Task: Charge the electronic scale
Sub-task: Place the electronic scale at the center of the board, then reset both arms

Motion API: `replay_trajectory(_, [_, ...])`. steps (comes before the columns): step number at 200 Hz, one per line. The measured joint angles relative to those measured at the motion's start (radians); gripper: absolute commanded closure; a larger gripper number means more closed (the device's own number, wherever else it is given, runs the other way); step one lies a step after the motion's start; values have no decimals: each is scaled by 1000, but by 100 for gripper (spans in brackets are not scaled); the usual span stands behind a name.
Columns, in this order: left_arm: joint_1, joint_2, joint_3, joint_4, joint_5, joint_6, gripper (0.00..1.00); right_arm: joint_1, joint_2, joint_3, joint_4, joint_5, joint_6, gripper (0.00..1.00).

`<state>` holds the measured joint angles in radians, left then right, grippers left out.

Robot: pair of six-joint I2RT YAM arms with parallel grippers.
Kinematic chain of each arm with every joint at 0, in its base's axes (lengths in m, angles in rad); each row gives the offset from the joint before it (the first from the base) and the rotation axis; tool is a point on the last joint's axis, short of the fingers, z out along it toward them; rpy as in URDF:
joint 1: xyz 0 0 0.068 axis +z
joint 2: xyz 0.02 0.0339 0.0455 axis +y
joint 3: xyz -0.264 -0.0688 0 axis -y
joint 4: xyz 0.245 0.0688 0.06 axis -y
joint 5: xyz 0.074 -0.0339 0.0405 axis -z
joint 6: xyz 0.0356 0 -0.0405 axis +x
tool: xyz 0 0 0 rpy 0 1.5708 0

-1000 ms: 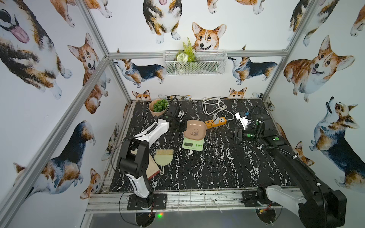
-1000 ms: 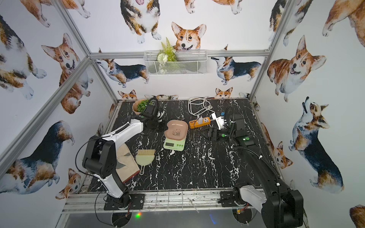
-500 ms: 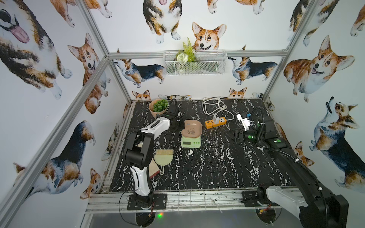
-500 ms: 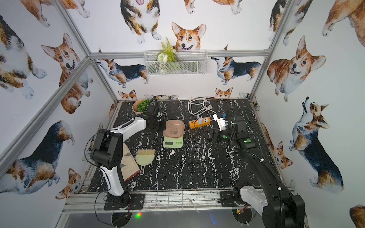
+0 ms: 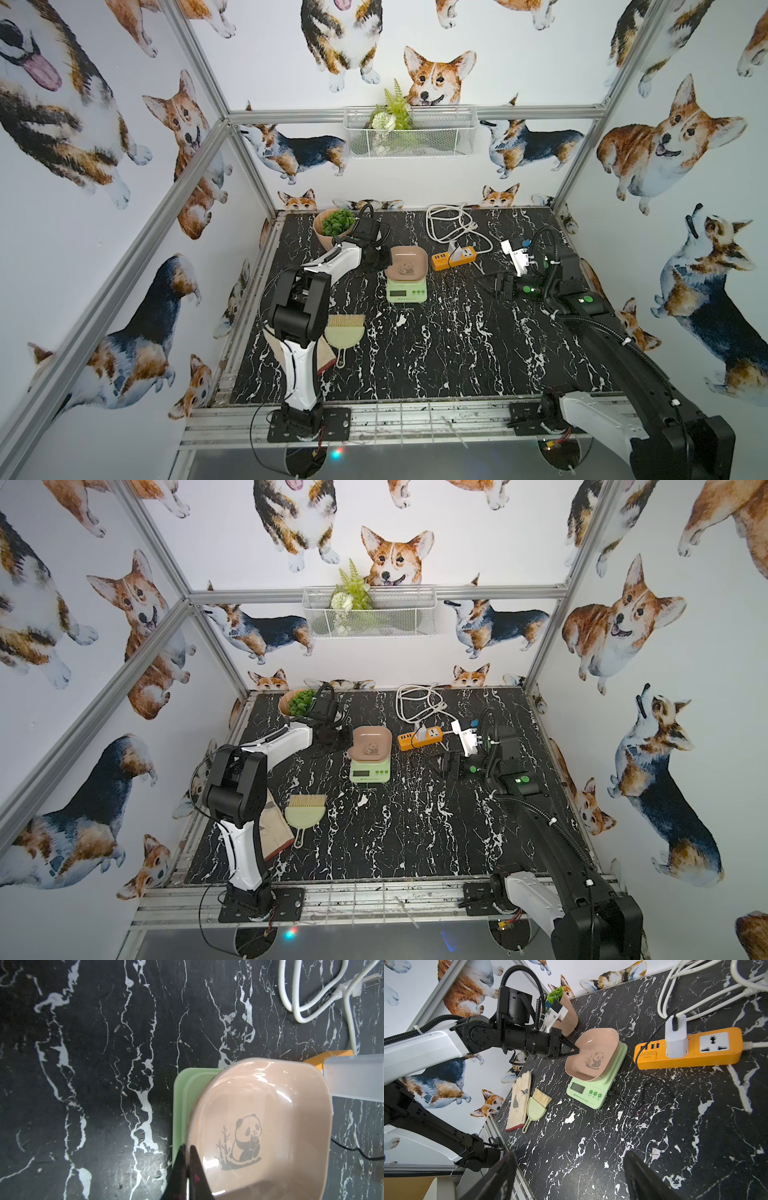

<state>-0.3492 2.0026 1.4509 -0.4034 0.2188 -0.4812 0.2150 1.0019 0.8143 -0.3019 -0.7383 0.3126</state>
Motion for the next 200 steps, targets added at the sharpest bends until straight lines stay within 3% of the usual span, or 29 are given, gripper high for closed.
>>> replay_trajectory(40, [3,31,37,-37,-8,10,86,-2,0,-3,0,1,0,17])
replay_trajectory(62, [8,51,64,-60,-10,26,74,-4,0,-3,0,1,0,17])
replay_trajectory(106, [9,58,100,-102,-14,51,63,-6,-1,-5,-1,1,0,17])
replay_trajectory(128, [9,50,131,-119,-9,65,44,-6,3,-5,0,-2,0,17])
replay_trajectory(142, [10,18,132,-122,-16,83,30,-6,9,-5,0,0,0,17])
replay_trajectory(171, [12,-133,46,-63,-42,134,18,-13,10,-7,3,18,-1,15])
replay_trajectory(200, [24,-340,-148,79,-138,195,8,-36,5,-7,4,111,-16,3])
